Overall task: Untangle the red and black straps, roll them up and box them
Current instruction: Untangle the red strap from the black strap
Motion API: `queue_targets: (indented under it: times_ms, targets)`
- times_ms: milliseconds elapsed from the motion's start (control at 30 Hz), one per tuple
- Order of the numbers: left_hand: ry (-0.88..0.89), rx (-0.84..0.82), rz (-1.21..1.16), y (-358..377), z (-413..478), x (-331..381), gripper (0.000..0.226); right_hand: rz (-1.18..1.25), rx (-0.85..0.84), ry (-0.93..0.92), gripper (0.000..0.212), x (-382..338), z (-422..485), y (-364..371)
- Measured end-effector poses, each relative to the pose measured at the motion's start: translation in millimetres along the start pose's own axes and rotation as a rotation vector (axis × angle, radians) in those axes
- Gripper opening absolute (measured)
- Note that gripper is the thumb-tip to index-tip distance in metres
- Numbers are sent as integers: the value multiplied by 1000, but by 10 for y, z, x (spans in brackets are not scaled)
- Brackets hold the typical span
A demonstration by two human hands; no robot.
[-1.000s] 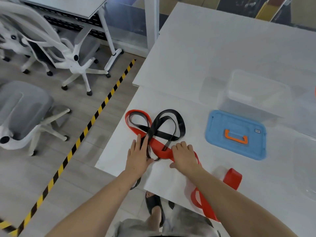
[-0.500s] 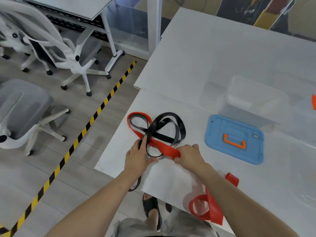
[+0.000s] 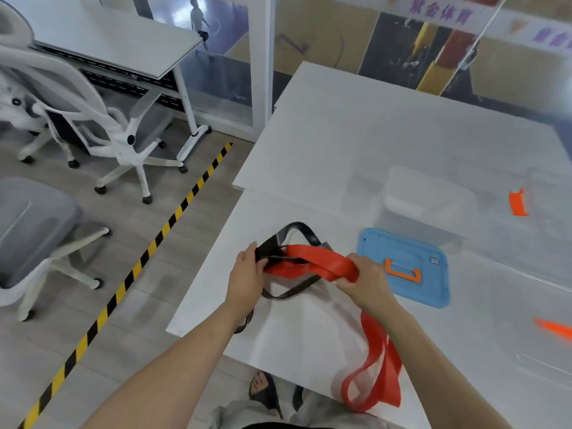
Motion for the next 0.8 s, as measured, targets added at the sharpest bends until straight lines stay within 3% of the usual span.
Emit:
queue_targets:
  times_ms: [133, 300, 567, 633, 700, 800]
  targets:
    - [-150, 50, -24, -129, 148, -176, 26, 142, 87, 184, 17, 36, 1, -248]
    - [-150, -48, 36, -32, 159, -260, 29, 28, -169, 147, 20, 103, -96, -56]
    - [-172, -259, 114, 259, 75, -435, 46, -143, -407, 304, 10, 390, -200, 195]
    - [-143, -330, 173, 337, 70, -502, 49, -100, -449, 326, 21, 422, -189, 254]
    - [-124, -360, 219, 375, 40, -493, 50, -71, -445, 372, 47, 428, -175, 325]
    - [-69, -315, 301, 404, -19, -318, 53, -137, -372, 425, 69, 415, -144, 379]
Point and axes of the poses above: each hand's wrist, its own z-axis towards the middle knuckle, its own y-axis out of the palm, x = y × z, the point moved 3 cm from there along z, towards the middle knuckle, and after that the axes turned 1 degree about -y, right-handed, at the moved point
